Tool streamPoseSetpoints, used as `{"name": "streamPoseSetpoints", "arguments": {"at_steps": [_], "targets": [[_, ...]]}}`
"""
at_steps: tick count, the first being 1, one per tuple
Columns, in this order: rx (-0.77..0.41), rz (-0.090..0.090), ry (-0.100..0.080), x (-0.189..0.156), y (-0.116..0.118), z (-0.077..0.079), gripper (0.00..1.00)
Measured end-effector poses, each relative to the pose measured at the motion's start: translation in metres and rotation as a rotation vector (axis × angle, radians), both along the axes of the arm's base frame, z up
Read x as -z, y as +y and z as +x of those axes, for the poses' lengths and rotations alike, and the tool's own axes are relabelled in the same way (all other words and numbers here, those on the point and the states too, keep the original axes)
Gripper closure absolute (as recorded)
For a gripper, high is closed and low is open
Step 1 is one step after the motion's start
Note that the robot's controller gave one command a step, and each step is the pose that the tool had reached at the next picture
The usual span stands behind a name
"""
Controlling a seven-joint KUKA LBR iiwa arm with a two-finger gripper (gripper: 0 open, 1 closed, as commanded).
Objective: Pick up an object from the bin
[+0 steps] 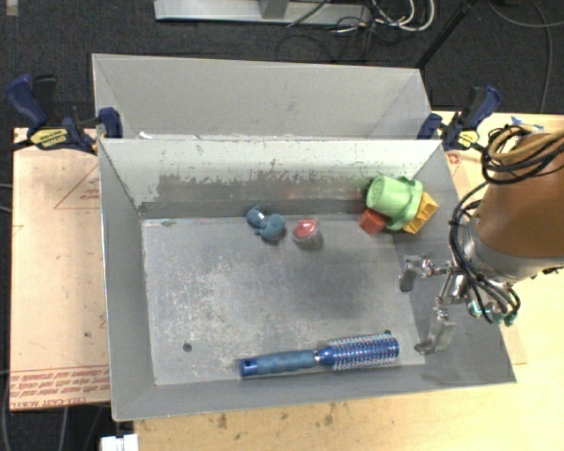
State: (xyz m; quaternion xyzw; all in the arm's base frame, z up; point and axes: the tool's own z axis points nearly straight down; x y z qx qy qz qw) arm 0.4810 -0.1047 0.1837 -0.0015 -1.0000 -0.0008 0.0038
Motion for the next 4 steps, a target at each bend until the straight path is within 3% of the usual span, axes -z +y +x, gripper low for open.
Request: {"name": "streamPoseSetpoints", "arguments": {"at_steps": [1, 2, 3, 4], "targets": [[-0.264, -0.003, -0.029, 0.112, 0.071, 0.004, 0.00], [-0.455, 0.002, -0.013, 0.083, 0.119, 0.000, 0.00], [-0.609, 0.002, -0.010, 0.084, 0.147, 0.004, 0.00], [-0.374, -0.001, -0.027, 0.111, 0.092, 0.004, 0.00]]}}
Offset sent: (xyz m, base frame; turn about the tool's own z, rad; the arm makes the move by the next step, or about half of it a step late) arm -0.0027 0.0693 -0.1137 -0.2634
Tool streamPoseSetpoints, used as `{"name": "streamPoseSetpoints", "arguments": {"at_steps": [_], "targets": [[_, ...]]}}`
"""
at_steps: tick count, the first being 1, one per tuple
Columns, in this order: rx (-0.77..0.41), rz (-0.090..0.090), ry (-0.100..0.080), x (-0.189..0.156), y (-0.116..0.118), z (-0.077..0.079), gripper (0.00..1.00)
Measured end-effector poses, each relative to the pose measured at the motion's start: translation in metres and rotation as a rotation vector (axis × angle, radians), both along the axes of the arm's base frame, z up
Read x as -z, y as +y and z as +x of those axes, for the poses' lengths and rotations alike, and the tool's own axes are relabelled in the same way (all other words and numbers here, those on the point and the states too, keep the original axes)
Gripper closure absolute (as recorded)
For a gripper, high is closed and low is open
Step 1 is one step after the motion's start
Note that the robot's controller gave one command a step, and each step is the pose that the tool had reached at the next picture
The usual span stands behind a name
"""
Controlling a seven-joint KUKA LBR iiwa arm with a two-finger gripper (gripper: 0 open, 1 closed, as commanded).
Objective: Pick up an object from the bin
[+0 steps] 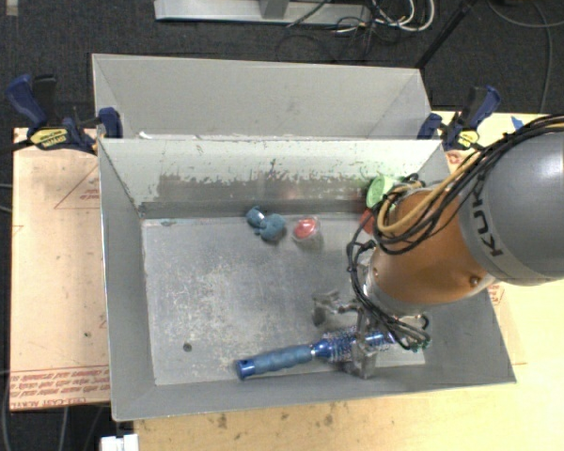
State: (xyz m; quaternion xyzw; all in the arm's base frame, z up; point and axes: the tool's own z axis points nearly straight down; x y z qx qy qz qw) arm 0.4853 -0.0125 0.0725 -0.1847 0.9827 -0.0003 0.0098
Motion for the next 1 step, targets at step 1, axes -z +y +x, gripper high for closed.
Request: {"name": "streamPoseSetpoints", "arguments": {"at_steps": [1], "targets": [[-0.001, 0.002, -0.008, -0.0011, 0.0013, 0.0026, 0.00]]}}
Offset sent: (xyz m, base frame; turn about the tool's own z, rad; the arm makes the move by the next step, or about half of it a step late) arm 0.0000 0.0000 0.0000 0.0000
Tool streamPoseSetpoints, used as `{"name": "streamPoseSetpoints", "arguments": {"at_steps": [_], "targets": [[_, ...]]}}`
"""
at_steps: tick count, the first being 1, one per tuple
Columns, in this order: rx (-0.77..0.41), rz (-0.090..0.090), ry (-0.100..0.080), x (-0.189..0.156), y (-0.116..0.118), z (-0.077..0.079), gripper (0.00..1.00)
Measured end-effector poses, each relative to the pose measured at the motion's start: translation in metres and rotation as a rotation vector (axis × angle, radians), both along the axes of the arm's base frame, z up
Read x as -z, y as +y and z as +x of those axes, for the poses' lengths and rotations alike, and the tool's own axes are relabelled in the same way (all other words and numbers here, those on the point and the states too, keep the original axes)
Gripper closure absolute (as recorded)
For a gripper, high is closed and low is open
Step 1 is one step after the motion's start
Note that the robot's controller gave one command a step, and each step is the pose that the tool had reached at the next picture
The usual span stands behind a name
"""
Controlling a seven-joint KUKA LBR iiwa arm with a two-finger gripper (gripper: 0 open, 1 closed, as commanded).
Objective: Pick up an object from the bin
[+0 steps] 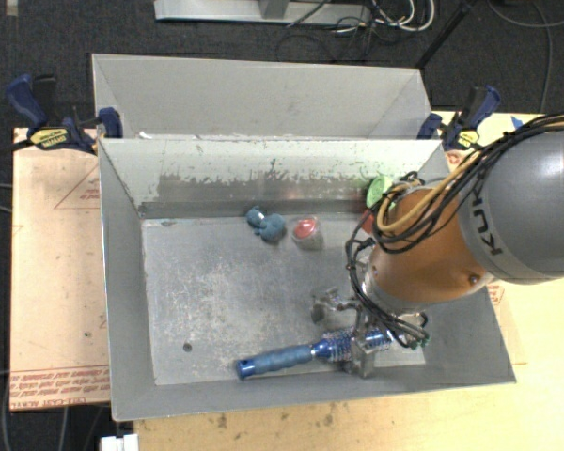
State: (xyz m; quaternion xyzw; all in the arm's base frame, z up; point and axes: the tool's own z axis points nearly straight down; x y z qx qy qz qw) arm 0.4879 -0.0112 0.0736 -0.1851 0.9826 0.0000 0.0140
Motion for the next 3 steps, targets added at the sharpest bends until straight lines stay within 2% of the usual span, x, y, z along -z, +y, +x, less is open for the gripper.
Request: {"name": "streamPoseSetpoints", "arguments": {"at_steps": [1, 2, 3], "targets": [[0.001, -0.001, 0.006, 0.001, 0.000, -0.002, 1.00], [0.002, -0.005, 0.020, -0.089, 0.000, 0.000, 1.00], [0.003, -0.004, 0.025, -0.099, 0.001, 0.001, 1.00]]}}
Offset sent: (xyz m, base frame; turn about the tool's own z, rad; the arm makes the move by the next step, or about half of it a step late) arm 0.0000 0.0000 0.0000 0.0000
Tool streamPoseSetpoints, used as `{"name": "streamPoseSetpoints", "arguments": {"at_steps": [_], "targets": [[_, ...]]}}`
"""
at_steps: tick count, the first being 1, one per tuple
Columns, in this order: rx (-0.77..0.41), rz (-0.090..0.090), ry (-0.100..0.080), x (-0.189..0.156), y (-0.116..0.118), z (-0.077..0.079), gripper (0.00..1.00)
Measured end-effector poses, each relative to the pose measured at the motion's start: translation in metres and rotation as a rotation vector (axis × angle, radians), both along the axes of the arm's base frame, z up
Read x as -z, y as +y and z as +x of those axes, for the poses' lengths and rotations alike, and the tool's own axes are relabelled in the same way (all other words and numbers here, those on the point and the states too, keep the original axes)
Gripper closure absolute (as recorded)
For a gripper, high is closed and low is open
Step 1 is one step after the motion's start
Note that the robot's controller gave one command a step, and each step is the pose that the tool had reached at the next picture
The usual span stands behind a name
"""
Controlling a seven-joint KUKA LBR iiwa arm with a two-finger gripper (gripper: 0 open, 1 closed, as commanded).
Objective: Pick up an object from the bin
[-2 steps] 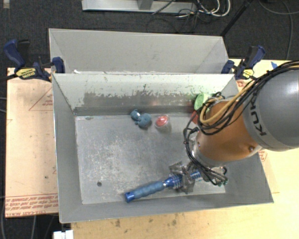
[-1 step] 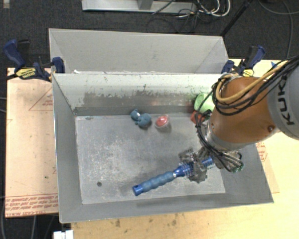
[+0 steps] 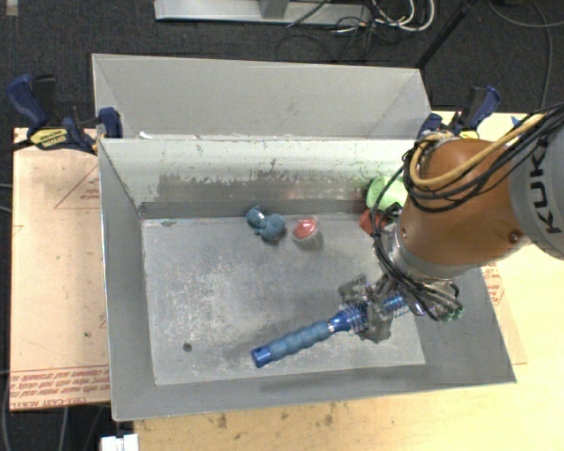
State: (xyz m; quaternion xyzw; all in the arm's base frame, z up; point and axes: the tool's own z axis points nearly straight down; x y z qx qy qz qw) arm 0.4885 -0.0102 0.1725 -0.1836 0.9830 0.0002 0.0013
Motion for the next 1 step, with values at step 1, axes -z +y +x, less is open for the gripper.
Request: {"name": "streamPoseSetpoints", "arguments": {"at_steps": [1], "targets": [[0.000, 0.000, 0.001, -0.0053, 0.0005, 0.0004, 1.00]]}}
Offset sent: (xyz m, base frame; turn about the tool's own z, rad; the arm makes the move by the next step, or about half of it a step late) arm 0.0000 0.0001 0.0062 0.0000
